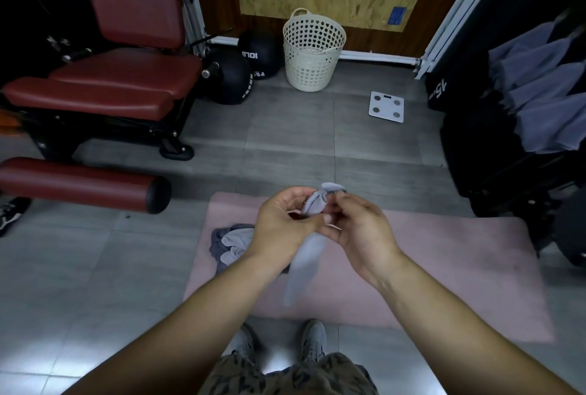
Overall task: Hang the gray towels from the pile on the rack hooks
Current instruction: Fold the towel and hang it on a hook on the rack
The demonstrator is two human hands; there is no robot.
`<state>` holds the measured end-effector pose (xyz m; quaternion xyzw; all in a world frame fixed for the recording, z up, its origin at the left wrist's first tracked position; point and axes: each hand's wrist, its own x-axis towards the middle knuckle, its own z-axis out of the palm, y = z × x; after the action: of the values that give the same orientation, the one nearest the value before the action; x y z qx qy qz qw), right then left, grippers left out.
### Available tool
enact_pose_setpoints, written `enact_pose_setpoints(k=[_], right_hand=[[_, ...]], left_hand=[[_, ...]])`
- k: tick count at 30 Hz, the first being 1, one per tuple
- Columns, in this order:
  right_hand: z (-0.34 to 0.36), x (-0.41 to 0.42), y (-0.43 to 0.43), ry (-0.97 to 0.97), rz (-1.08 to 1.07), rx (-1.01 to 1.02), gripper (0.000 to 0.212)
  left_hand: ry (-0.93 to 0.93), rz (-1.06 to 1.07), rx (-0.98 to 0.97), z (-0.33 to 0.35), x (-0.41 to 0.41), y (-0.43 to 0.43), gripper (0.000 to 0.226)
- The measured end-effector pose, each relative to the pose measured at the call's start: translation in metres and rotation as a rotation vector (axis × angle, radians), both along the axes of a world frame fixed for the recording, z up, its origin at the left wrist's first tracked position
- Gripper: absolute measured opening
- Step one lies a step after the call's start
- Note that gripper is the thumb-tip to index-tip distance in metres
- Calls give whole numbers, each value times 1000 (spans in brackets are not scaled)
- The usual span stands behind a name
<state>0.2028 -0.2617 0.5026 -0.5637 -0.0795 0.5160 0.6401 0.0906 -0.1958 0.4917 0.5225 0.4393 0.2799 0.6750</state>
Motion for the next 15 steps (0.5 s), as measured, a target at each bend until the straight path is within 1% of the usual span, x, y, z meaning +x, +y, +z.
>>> enact_pose_setpoints(k=[2,4,7,8,10,11,12,13,14,15], right_hand=[[3,5,-2,38,3,9,22],[6,8,-3,86,15,45,21],[8,10,-7,110,39,113,15],[6,11,-8,98,45,131,19],[3,13,-12,56,82,144,33],[2,15,-13,-15,117,124,36],[0,19,-15,-171,155,74,36],[-3,26,-15,-409,185,5,34],[-5,35,-16,-674,210,-57,35],[-8,43,-16,-894,235,-95,37]], left_hand=[[2,-36,48,-2,-1,1,40],[0,-10,84,-1,0,2,33],[-68,18,58,3,3,2,23],[-89,22,39,4,4,2,21],[-105,18,28,4,3,4,22],[-102,4,42,5,2,6,23],[-94,-16,66,6,0,9,22],[-86,-33,90,7,-2,12,21],[-88,-42,104,8,-3,15,20],[-100,-50,106,10,-5,19,21]])
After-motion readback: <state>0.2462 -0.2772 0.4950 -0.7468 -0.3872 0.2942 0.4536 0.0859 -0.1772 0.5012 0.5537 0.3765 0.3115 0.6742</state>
